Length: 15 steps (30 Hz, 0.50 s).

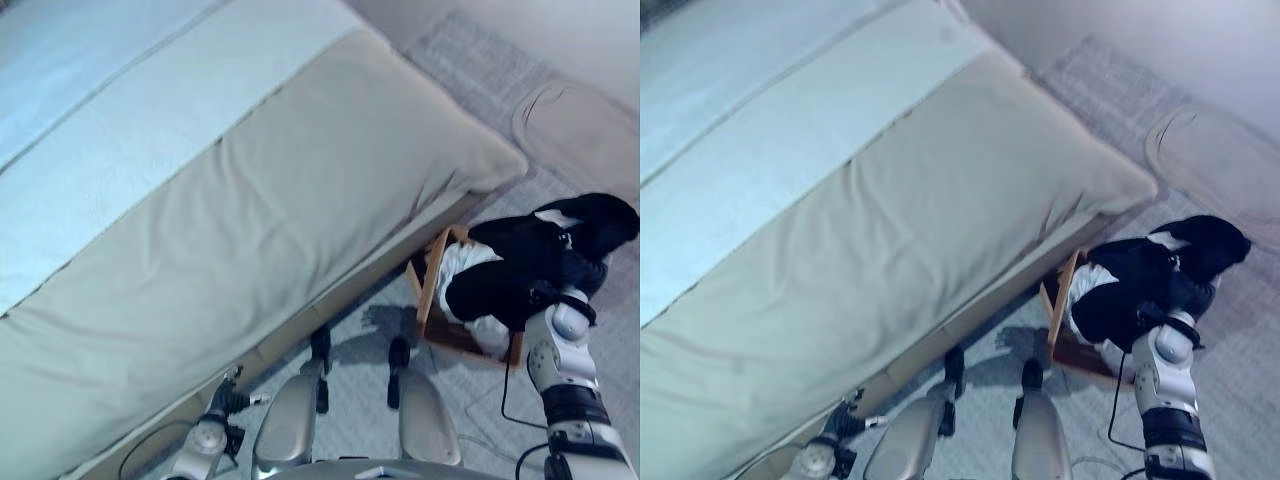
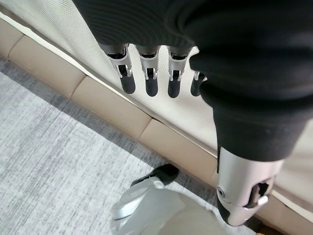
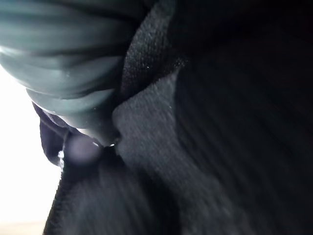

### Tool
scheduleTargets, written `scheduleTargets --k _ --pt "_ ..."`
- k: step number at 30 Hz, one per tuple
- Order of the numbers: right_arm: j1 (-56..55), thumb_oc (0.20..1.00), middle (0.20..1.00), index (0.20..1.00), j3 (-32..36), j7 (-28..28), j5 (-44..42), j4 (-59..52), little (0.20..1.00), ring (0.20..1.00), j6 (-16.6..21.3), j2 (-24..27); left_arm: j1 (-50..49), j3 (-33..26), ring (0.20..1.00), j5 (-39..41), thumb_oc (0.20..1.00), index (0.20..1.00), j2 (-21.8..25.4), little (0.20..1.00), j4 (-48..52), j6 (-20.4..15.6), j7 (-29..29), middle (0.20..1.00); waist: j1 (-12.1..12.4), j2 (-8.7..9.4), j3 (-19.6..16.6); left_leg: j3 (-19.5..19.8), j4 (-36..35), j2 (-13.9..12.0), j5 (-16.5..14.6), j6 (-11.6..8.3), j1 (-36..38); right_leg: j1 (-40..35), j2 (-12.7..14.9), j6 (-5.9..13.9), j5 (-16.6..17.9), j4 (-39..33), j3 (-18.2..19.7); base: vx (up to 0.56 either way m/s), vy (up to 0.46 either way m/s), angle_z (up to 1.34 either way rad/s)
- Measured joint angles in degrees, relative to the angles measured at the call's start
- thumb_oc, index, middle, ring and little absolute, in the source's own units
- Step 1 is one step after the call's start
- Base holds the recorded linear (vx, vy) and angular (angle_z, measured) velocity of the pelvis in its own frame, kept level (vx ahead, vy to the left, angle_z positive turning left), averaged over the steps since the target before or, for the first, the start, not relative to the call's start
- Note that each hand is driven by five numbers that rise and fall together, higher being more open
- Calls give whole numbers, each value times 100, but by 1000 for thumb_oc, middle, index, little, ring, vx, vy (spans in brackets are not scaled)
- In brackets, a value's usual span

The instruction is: Pick up clothes into the bucket

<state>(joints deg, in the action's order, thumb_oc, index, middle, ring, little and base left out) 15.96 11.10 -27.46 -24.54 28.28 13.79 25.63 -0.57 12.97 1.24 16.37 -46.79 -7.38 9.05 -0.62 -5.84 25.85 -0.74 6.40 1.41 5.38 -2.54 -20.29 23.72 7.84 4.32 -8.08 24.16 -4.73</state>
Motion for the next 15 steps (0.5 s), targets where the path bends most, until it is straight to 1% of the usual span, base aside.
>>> scheduleTargets --k 1,2,4,5,6,7,8,10,12,13,14,15 --pt "162 200 200 200 -138 -78 89 203 200 200 -2 57 38 41 1000 128 1000 1000 45 1000 126 -58 78 1000 9 62 72 -62 192 37 -48 34 -218 289 41 -22 -85 285 100 -106 -52 -5" --pt "442 200 200 200 -214 -147 148 403 200 200 -39 180 237 64 1000 257 1000 1000 26 1000 236 -108 153 1000 4 -16 348 -74 377 59 -99 45 -432 518 66 -56 -164 491 125 -91 -56 -4" --pt "685 200 200 200 -329 -254 247 723 200 200 -66 268 338 176 1000 467 1000 1000 26 1000 391 -141 258 1000 -4 -72 432 -74 595 50 -108 51 -794 904 61 -75 -175 770 156 -123 -65 -1" --pt "880 200 200 200 -452 -365 268 1042 200 200 -79 336 342 247 1000 540 1000 1000 36 1000 550 -221 342 1000 5 -94 465 -87 731 42 -108 51 -1068 1218 60 -111 -199 970 185 -83 -60 0" --pt "946 200 200 200 -485 -398 268 1146 200 200 -98 387 362 300 1000 588 1000 1000 34 1000 609 -253 363 1000 2 -115 503 -77 784 45 -118 39 -1145 1299 77 -132 -210 995 183 -46 -44 0" --pt "1013 200 200 200 -517 -477 270 1290 200 200 -182 425 372 383 1000 668 1000 1000 -7 1000 622 -283 411 1000 20 -160 517 -76 821 48 -116 56 -1297 1474 51 -166 -229 1095 169 -46 -30 3" --pt "1086 200 200 200 -571 -557 316 1411 200 200 -197 458 360 453 1000 700 1000 1000 -12 1000 626 -323 451 1000 6 -170 513 -73 836 41 -140 62 -1419 1630 57 -223 -266 1189 173 -49 1 1" --pt "1147 200 200 200 -607 -634 364 1449 200 200 -241 485 336 460 1000 753 1000 1000 -19 1000 625 -318 466 1000 10 -190 507 -92 764 -2 -135 70 -1530 1793 55 -271 -254 1218 170 -1 15 0" --pt "1328 200 200 200 -727 -740 373 1564 200 200 -252 681 330 502 1000 882 1000 1000 -4 1000 692 -369 541 1000 5 -209 494 -144 667 -4 -180 15 -1719 2086 67 -353 -269 1236 200 62 6 0" --pt "1450 200 200 200 -741 -796 372 1644 200 200 -269 772 345 534 1000 907 1000 1000 -8 1000 713 -365 576 1000 -14 -210 494 -216 833 29 -308 17 -1894 2244 146 -376 -281 1234 207 0 0 0" --pt "1550 200 200 200 -783 -822 375 1767 200 200 -271 892 345 633 1000 909 1000 1000 -9 1000 732 -381 600 1000 -3 -217 489 -263 1137 90 -350 22 -2041 2386 215 -378 -248 1287 203 -10 -4 -4" --pt "1680 200 200 200 -804 -856 377 1885 200 200 -294 969 312 667 1000 918 1000 1000 -14 1000 728 -411 621 1000 -14 -262 460 -286 1207 102 -396 80 -2073 2539 203 -352 -249 1406 249 -10 0 -5"
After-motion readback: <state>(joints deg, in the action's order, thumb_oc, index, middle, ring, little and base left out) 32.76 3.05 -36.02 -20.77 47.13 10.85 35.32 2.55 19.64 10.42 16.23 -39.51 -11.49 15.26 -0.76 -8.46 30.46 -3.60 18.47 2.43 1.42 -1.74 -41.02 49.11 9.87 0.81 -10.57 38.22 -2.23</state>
